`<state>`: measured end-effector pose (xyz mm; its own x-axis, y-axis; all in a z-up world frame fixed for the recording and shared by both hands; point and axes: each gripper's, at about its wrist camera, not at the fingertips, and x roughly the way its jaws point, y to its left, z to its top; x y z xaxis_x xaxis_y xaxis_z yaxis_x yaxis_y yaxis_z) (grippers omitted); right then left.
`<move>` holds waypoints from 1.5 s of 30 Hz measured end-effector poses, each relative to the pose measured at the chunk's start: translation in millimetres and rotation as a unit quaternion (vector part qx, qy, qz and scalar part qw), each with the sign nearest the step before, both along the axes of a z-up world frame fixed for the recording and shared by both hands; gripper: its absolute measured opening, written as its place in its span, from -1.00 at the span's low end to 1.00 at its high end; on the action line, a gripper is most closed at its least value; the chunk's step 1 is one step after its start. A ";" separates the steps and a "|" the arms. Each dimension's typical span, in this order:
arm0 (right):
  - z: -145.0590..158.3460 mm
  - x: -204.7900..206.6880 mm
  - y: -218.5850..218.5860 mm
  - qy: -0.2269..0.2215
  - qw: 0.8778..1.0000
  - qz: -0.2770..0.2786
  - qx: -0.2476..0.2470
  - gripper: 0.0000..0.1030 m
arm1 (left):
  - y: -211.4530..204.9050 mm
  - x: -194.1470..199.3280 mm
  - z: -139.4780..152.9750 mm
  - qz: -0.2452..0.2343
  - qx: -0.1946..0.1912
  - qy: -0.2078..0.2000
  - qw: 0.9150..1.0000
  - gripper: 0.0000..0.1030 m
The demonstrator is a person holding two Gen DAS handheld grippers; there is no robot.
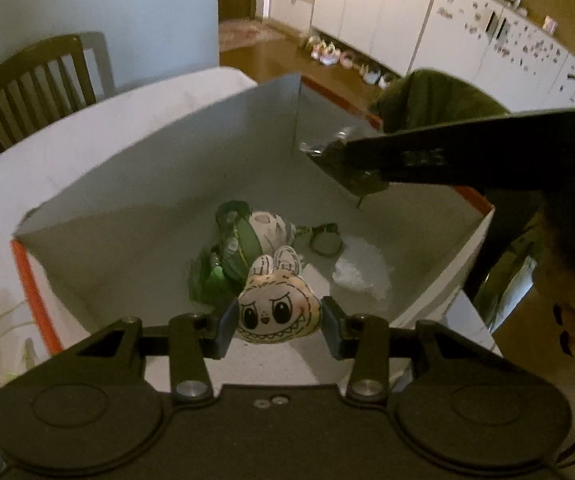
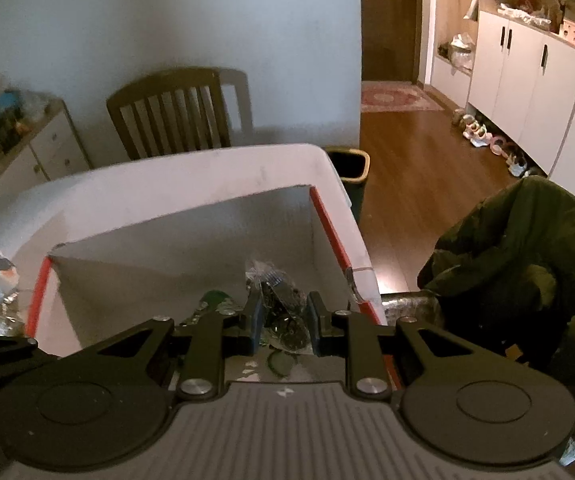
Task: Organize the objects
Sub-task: 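Carry both items over the shoebox and open both grippers to drop them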
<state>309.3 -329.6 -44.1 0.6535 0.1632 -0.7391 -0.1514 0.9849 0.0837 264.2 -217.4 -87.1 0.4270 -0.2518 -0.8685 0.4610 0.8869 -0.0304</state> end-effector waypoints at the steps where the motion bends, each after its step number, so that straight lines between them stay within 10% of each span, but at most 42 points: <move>1: -3.2 3.5 2.4 0.004 1.000 0.000 -0.006 -0.56 | -2.4 2.9 -2.0 -0.001 0.006 0.003 1.000 -0.16; 35: -54.4 33.7 11.2 0.068 0.997 0.019 -0.032 -0.55 | -24.9 58.2 -53.3 -0.005 0.022 0.117 0.993 -0.13; 39: -51.1 32.4 6.8 0.069 0.997 0.023 -0.019 -0.54 | -24.8 56.4 -50.8 -0.005 0.023 0.115 0.993 0.34; 45: -43.6 28.9 2.1 0.065 0.998 0.022 -0.007 -0.53 | -22.5 46.5 -38.9 -0.012 0.004 0.094 0.996 0.43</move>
<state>338.2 -327.5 -87.7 0.5448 0.1787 -0.8193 -0.1829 0.9788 0.0918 310.7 -239.9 -125.9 0.2513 -0.2524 -0.9344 0.4683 0.8766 -0.1109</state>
